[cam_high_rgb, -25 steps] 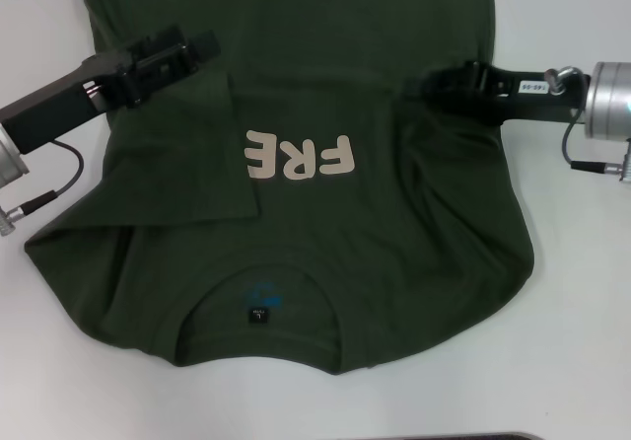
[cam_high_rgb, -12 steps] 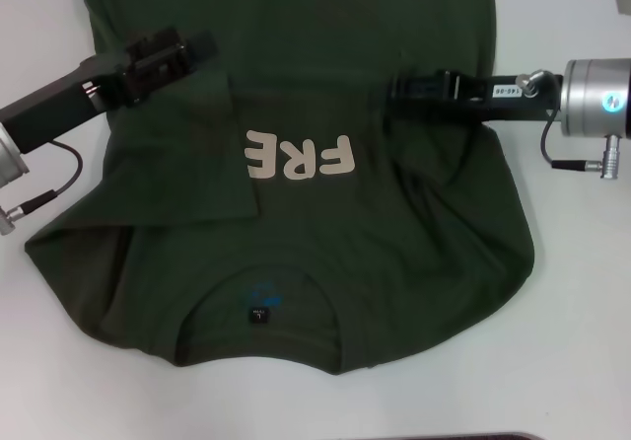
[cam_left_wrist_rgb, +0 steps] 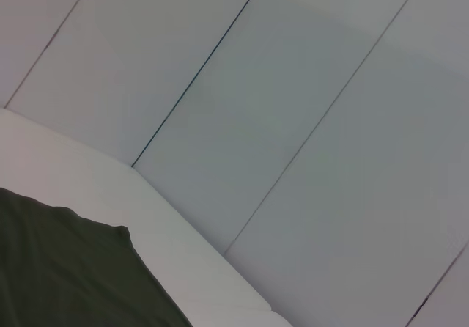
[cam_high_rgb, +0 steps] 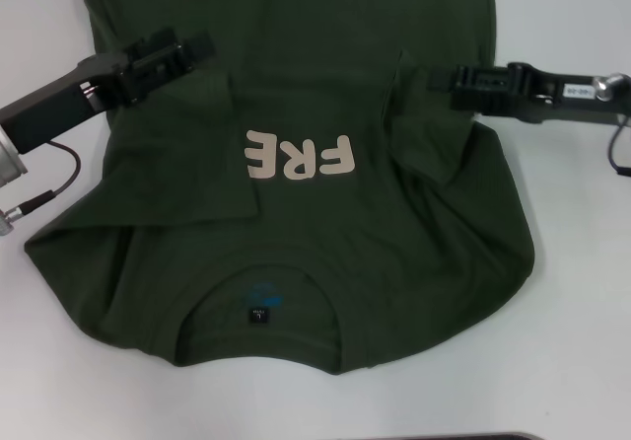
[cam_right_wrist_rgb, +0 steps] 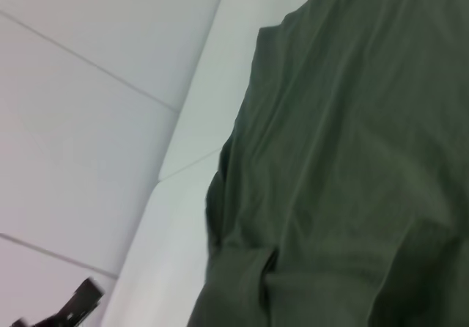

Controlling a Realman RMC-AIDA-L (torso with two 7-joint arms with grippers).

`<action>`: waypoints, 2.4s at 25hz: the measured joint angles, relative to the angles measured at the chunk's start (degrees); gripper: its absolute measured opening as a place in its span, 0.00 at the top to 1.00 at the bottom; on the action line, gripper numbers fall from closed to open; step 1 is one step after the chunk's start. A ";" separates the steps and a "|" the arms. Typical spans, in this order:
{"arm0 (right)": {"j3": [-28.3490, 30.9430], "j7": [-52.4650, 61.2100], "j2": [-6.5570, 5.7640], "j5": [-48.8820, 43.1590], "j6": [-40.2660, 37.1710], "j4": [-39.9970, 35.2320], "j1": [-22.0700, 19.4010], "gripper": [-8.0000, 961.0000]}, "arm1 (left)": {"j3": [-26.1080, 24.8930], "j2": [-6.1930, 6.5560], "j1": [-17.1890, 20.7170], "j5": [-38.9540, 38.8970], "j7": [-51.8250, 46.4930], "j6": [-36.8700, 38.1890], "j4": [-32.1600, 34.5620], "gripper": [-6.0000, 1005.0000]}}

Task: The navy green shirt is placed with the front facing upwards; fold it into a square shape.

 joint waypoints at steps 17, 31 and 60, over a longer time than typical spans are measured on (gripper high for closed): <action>-0.65 3.36 -2.18 -0.51 -6.23 -0.12 -5.74 0.20 | -0.10 -0.18 0.00 -0.40 -0.08 -0.05 0.01 0.13; -1.04 2.91 0.23 -5.07 -0.46 0.40 -3.37 0.20 | -0.10 -0.12 -0.12 -0.48 0.03 -0.69 0.00 0.13; -4.22 4.34 0.07 -5.08 2.91 -0.19 -2.28 0.26 | -0.10 -0.09 -0.46 -0.48 0.04 -1.93 0.00 0.13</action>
